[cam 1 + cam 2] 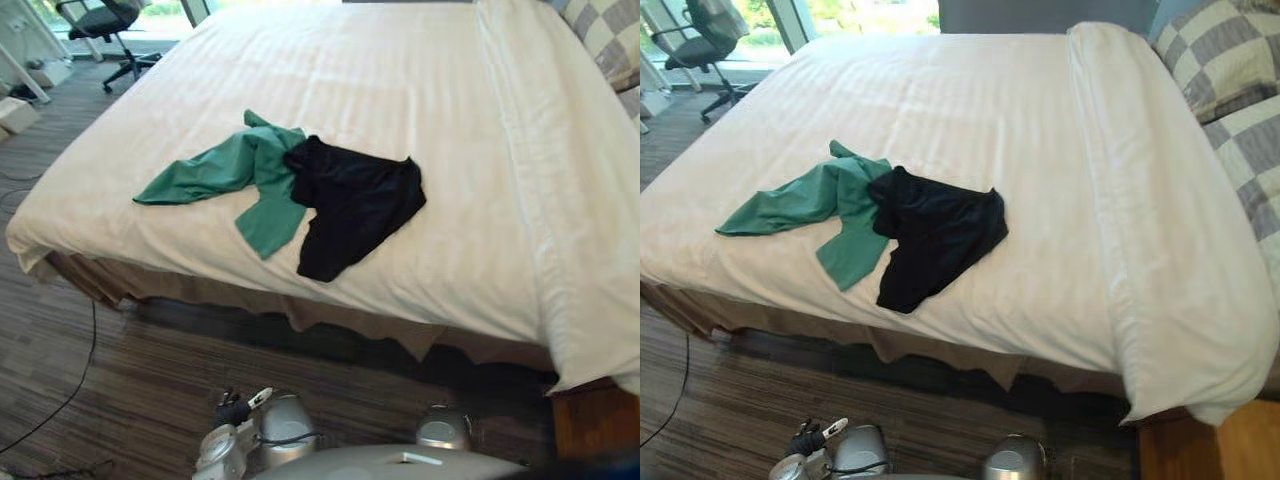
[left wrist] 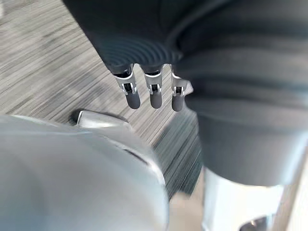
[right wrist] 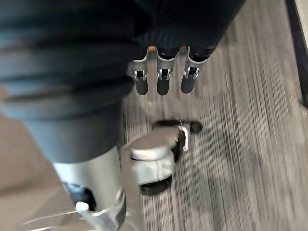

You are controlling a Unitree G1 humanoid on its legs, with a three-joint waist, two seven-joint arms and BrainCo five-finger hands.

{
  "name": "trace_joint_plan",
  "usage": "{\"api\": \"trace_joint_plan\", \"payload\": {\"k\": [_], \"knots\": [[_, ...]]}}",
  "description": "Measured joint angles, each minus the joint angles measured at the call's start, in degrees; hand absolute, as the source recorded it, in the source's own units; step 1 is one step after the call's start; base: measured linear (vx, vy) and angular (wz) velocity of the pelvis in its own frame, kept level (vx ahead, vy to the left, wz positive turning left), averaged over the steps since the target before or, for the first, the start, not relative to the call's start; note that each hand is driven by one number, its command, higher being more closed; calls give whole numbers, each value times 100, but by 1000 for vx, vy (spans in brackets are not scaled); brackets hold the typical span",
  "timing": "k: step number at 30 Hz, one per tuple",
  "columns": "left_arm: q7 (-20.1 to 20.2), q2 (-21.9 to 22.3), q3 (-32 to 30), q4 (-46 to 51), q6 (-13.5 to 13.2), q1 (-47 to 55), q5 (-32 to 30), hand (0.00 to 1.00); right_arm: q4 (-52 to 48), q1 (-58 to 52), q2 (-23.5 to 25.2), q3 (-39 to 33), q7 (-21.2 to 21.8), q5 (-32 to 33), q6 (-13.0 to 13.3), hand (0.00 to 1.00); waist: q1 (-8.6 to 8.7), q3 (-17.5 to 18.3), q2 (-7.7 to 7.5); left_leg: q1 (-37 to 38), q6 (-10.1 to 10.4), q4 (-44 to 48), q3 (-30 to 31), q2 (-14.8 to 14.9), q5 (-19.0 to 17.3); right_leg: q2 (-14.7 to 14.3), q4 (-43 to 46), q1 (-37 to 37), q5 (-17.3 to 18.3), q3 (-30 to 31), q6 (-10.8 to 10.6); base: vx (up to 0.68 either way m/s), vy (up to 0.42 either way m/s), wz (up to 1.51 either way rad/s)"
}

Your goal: Tidy the bed and pick cloth on bed and put in laundry

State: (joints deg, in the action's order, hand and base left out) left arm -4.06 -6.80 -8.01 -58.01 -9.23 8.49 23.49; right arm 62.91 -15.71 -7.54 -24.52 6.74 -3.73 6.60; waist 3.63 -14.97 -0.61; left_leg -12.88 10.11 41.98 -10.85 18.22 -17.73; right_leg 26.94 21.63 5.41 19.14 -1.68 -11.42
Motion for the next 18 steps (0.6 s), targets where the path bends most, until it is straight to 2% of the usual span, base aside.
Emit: {"api": "trace_joint_plan", "payload": {"k": [1, 2, 3, 4, 5, 6, 7, 8, 9, 10, 11, 12, 13, 14, 15, 18], "knots": [[74, -68, 0, -99, 33, -17, 0, 0, 60, 48, 272, -3, -23, -103, 68, 0, -5, 57, -107, -98, -106, 208, -142, -186, -280, 165, -113, -54, -630, 221, 246, 161, 833, -2], [125, -86, 4, -186, 41, -81, -60, 0, 101, 104, 445, -33, -142, -118, 69, 0, -26, 48, -116, 3, -170, 206, -288, -241, -373, 214, -13, -204, -1165, 235, 620, 139, 684, -14], [127, -74, 8, -186, 45, -67, -87, 0, 155, 128, 480, -11, -172, -124, 69, 0, -62, 47, -103, 105, -254, 133, -409, -251, -399, 227, 77, -331, -1518, 164, 1039, 121, 631, -44], [210, -70, 9, -170, 70, -8, -106, 0, 233, 162, 505, 254, -165, -112, 110, 0, -154, 43, -29, 338, -444, -146, -644, -280, -345, 237, 371, -566, -1916, -173, 1610, 102, 452, -46], [305, -109, 12, -172, 147, 15, -15, 0, 238, 191, 546, 515, -164, -112, 171, 0, -125, 74, -72, 533, -542, -451, -782, -309, -269, 79, 720, -724, -1716, -424, 1315, 132, 494, -38], [417, -148, 17, -169, 245, 5, 115, 0, 263, 191, 561, 685, -176, -106, 227, 0, -111, 108, -127, 736, -589, -881, -862, -414, -116, -225, 905, -816, -1428, -592, 927, 144, 374, -11], [525, -166, 61, -164, 325, -62, 216, 0, 287, 233, 546, 825, -210, -99, 312, 0, -106, 118, -143, 972, -646, -1555, -936, -545, 165, -759, 885, -905, -1095, -749, 619, 169, 385, 5], [639, -166, 137, -116, 381, -144, 180, 0, 275, 265, 507, 940, -252, -80, 368, 0, -77, 126, -154, 1132, -733, -2263, -1007, -737, 522, -1294, 704, -1023, -899, -938, 532, 143, 266, 19], [679, -142, 154, -61, 423, -184, 145, 0, 258, 298, 490, 956, -271, -66, 381, 0, -61, 128, -157, 1207, -783, -2596, -1059, -845, 697, -1512, 572, -1102, -858, -1016, 514, 158, 227, 33], [746, -78, 187, 53, 530, -259, -49, 0, 227, 422, 440, 1019, -302, -15, 379, 0, -19, 128, -155, 1229, -853, -3073, -1082, -1071, 977, -1912, 202, -1272, -846, -1083, 524, 181, 175, 31], [789, -23, 253, 49, 679, -395, -307, 0, 222, 504, 344, 1199, -278, 9, 379, 0, -14, 125, -144, 1191, -919, -3324, -1086, -1241, 1119, -2191, -495, -1285, -866, -1113, 658, 176, 157, 20], [797, -21, 302, 44, 775, -460, -422, 0, 232, 516, 275, 1272, -240, 9, 375, 0, -20, 130, -153, 1179, -938, -3385, -1086, -1290, 1139, -2250, -851, -1178, -1007, -1120, 932, 171, 140, 0], [804, 44, 346, 52, 907, -562, -603, 0, 282, 551, 149, 1440, -149, 35, 367, 0, -37, 86, -35, 1177, -928, -3481, -1099, -1302, 1207, -2337, -1381, -949, -1302, -1034, 956, 145, 122, -17], [815, 92, 387, 52, 959, -579, -737, 0, 283, 577, 83, 1531, -84, 151, 367, 0, -42, 96, -26, 1203, -910, -3568, -1102, -1340, 1315, -2345, -1620, -870, -1440, -955, 927, 142, 103, -22], [820, 93, 407, 47, 984, -588, -777, 0, 282, 578, 85, 1573, -82, 217, 367, 0, -26, 99, -30, 1228, -890, -3614, -1118, -1353, 1349, -2341, -1661, -860, -1459, -932, 919, 132, 52, -24], [783, 135, 586, 53, 917, -702, -1522, 0, 268, 577, 102, 1703, -41, 339, 367, 0, -17, 97, -27, 1392, -843, -3849, -1346, -1410, 1505, -2318, -1711, -829, -1506, -857, 949, 87, 16, -17]]}}
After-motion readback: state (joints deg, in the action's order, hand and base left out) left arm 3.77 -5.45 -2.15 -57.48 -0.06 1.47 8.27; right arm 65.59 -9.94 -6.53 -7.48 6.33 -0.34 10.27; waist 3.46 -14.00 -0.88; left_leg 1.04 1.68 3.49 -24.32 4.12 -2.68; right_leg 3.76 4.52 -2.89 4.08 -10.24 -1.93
